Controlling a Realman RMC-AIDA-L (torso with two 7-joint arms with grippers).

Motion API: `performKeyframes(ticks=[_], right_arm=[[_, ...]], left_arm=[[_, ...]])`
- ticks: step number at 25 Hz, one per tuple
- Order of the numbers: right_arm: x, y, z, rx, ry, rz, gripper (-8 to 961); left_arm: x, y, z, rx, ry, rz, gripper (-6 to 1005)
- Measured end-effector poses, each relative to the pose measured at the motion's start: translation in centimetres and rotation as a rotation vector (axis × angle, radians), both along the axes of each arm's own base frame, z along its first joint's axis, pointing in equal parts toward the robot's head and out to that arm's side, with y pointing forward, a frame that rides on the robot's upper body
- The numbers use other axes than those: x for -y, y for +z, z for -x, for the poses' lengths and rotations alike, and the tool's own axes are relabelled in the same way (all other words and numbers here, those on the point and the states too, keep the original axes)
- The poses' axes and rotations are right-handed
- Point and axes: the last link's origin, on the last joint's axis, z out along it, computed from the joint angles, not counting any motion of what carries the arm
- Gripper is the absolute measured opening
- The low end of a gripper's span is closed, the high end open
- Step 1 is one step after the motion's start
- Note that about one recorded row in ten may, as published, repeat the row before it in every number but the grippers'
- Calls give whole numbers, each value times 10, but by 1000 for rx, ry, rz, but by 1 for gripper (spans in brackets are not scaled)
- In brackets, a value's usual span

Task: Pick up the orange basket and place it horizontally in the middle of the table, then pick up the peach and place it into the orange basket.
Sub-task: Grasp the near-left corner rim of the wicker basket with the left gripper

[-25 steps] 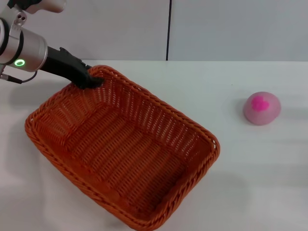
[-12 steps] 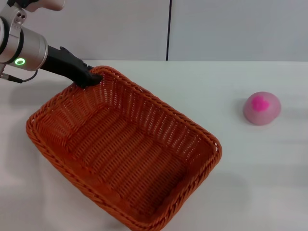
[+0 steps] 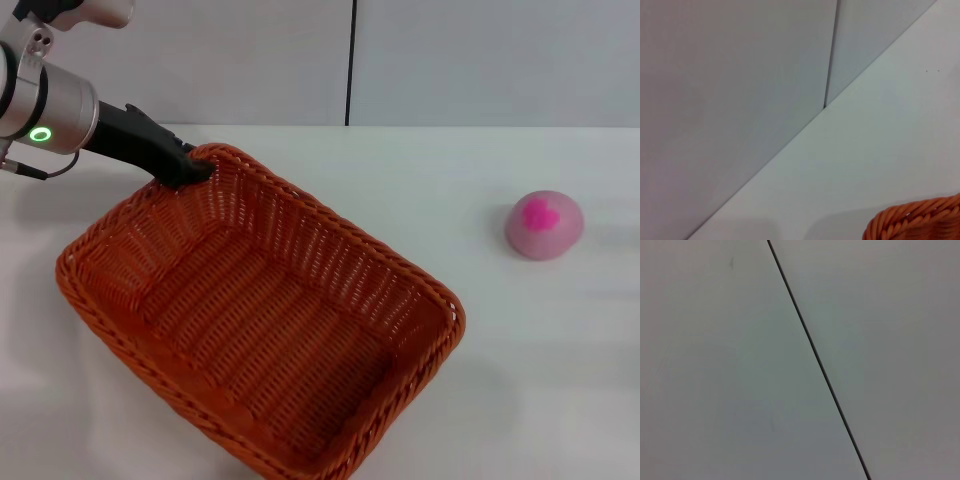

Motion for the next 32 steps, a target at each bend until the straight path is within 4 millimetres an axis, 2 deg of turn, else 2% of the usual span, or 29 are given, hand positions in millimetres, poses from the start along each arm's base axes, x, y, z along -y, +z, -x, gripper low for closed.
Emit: performKeyframes(ticks=[11, 19, 32], right_arm=[[0, -2, -2, -6, -15, 8, 571], [-3, -3, -1, -8, -18, 14, 572], [-11, -4, 1, -17, -20, 25, 572]], left_arm=[[-3, 8, 0, 86, 42, -54, 218], [-4, 29, 2, 228, 234, -114, 208], [2, 47, 12, 353, 355, -109, 195]])
